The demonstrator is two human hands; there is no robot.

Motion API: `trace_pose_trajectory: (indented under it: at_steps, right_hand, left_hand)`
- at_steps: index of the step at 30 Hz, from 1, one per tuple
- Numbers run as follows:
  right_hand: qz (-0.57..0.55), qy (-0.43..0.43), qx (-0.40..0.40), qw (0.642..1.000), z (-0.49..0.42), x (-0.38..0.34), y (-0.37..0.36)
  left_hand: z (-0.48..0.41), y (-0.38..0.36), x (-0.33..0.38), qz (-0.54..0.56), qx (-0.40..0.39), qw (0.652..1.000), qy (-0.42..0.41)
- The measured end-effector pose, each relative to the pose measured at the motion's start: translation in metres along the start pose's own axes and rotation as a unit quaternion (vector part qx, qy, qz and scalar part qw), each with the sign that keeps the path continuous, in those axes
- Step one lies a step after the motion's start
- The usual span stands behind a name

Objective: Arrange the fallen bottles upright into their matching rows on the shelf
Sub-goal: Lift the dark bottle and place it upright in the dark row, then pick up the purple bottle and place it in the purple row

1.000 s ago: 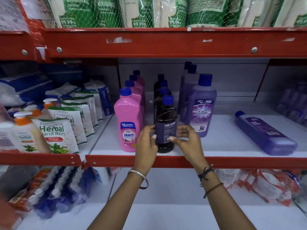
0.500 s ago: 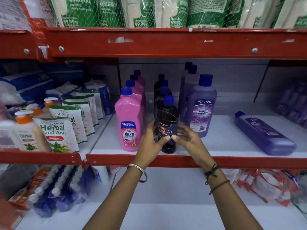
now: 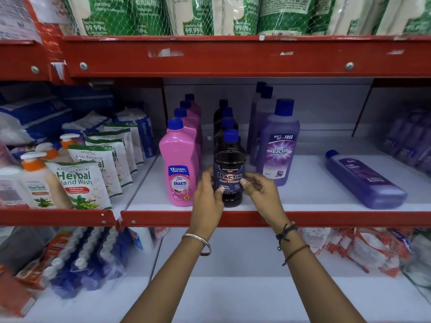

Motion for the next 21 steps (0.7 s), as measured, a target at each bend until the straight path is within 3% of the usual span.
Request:
trace_pose_trajectory:
  at_steps: [6,11,15,21]
  right_hand:
    - [0.020,0.014,0.047,0.999,0.015,-0.005,0.040]
    - [0.030,0.013,0.105,0.994,0.013,-0.004,0.113]
    - [0.088,0.005,0.179,0.980,-0.002,0.001,0.188]
    - [0.262,-0.024,0.227,0.938,-0.034,0.024,0.283]
  left_hand:
    - [0.039,-0.025,0.035,-0.002,0.102,0.992,-0.073]
    - [0.038,-0.075,0.087,0.046,0.014,0.987,-0.156]
    - [0.029,-0.142,0.113,0.053,-0.095,0.989,-0.102]
    - [0.020,-0.242,0.133,0.053,-0.220,0.972,0.067]
Point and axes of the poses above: each hand's wrist, its own z-axis away from the middle knuckle, its own y-axis out of the back of the hand, x = y × z, the point moved 2 cm from there along -z, towards the middle knuckle, and after that the axes turned 5 degrees about x, right-handed, at the moved point
